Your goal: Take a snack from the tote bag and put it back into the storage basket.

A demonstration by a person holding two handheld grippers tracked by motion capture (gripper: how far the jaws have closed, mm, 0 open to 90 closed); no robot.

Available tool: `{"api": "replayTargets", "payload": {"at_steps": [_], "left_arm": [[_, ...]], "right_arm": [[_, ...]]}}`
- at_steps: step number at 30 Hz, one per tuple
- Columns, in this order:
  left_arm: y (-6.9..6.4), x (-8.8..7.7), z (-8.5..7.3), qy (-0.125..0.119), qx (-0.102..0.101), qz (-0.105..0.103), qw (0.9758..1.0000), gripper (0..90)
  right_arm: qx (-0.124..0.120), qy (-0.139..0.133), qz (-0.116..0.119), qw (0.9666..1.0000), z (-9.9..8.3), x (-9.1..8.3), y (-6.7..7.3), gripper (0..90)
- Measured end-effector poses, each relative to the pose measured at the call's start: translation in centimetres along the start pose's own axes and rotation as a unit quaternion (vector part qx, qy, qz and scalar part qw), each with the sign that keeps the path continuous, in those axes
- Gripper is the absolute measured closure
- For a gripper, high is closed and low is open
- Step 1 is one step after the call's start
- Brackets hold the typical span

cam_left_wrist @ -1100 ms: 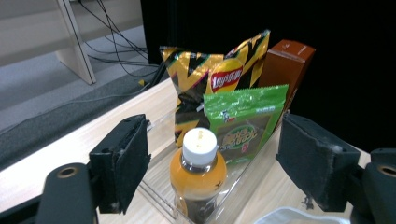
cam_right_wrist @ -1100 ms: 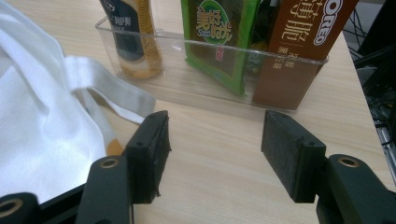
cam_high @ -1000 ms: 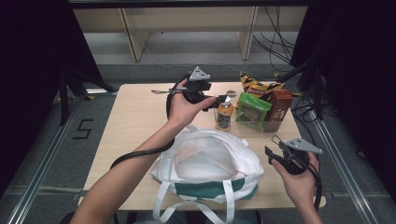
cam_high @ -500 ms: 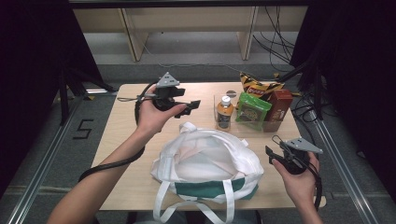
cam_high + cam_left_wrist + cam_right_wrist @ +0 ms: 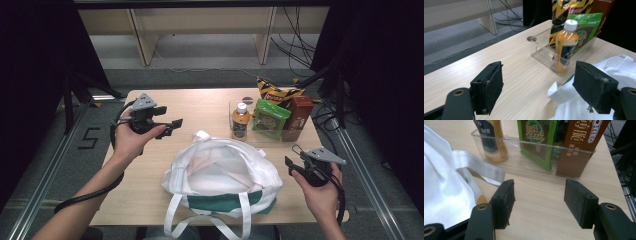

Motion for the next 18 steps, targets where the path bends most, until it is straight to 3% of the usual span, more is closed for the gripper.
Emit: {"api": "replayTargets", "payload": {"at_steps": [7,9,18], "left_arm": [[1.1,-1.7,-3.0,-0.007,-0.023,0.01,0.9997,22.9],[1.3,-2.3,-3.8,-0.019,-0.032,0.015,0.9992,23.1],[2.3,-3.7,-8.5,-0.016,-0.052,0.032,0.998,23.4]], "right_arm": [[0.001,-0.001,0.0,1.0,0.0,0.0,0.0,42.1],[0.001,0.0,-0.001,1.0,0.0,0.0,0.0,42.1],[0.004,0.0,0.002,1.0,0.0,0.0,0.1,42.0]]}}
Point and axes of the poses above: each handheld gripper's, and its own axes: x roughly forward along the jaws, z roughly out of its top, y roughly to its left, the point moved 7 cm from there along x, roughly forward along the jaws, and after that the axes turned 7 degrees about y, right-handed, at the moved point
